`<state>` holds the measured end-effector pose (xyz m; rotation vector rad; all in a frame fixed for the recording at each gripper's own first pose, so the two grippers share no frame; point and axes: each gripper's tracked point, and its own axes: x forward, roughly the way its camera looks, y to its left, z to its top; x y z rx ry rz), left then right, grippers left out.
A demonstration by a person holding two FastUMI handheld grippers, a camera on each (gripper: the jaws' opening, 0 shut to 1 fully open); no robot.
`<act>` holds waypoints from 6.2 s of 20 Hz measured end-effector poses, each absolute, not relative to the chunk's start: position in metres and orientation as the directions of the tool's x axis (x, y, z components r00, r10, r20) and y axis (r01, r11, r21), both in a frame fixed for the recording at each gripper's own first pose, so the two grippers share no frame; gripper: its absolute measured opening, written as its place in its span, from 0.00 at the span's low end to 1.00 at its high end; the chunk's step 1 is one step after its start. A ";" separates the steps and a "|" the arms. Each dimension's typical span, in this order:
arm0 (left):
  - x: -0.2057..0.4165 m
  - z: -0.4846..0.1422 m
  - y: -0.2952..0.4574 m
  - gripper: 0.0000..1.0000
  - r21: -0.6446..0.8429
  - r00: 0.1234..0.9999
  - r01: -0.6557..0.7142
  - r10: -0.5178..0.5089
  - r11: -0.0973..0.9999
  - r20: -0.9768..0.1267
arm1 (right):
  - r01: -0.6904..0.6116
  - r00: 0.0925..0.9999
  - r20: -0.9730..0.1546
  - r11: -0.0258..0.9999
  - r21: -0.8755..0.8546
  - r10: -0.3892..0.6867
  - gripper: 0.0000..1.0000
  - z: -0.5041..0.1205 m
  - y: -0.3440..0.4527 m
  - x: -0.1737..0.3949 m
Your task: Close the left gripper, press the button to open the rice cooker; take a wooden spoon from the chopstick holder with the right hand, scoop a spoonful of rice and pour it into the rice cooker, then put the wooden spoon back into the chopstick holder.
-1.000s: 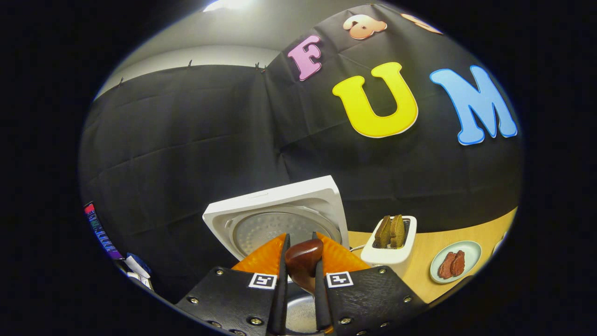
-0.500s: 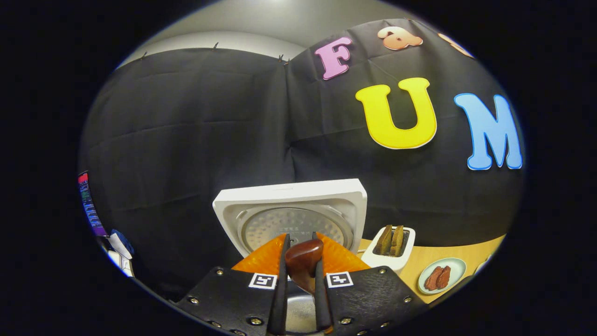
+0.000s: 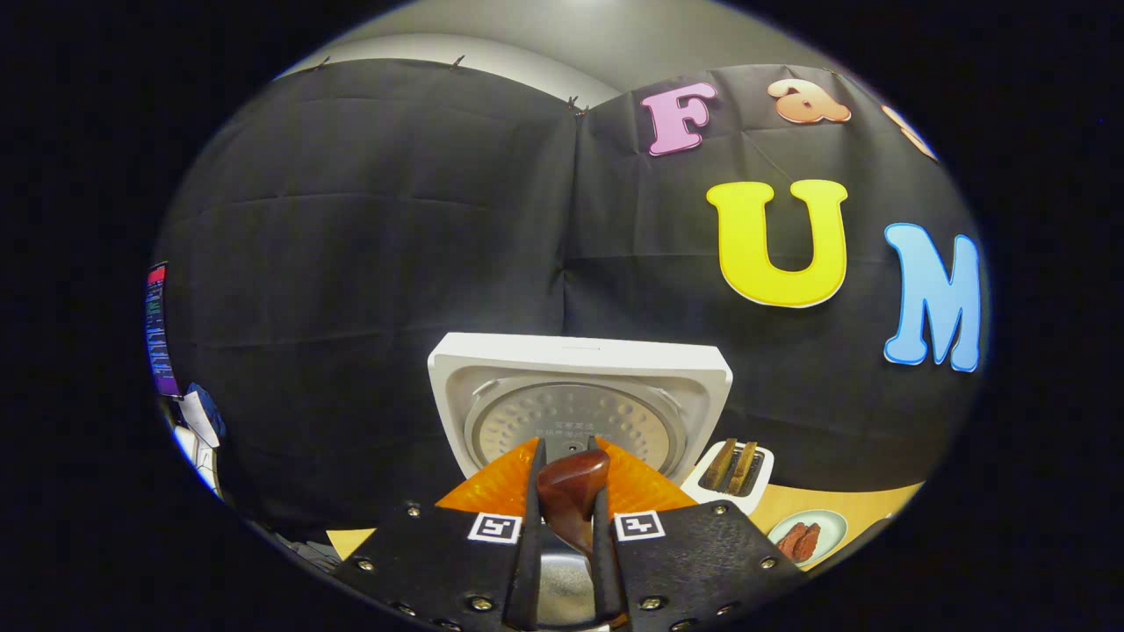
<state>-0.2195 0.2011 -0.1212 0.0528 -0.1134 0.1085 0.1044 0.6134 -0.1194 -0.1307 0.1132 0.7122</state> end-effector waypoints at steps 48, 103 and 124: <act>-0.097 -0.132 0.061 0.95 0.057 0.993 0.089 -0.092 0.994 0.069 | -0.109 0.988 -0.076 0.956 0.274 0.134 0.24 -0.107 0.038 0.077; -0.099 -0.112 0.075 0.98 0.016 0.994 0.062 -0.063 0.998 0.094 | 0.024 0.998 -0.053 1.000 0.017 -0.023 0.96 -0.151 -0.029 0.037; 0.028 0.031 0.330 0.58 0.025 0.921 -0.369 0.361 0.929 0.147 | -0.012 0.999 -0.047 1.000 -0.009 0.012 0.96 -0.138 -0.058 0.044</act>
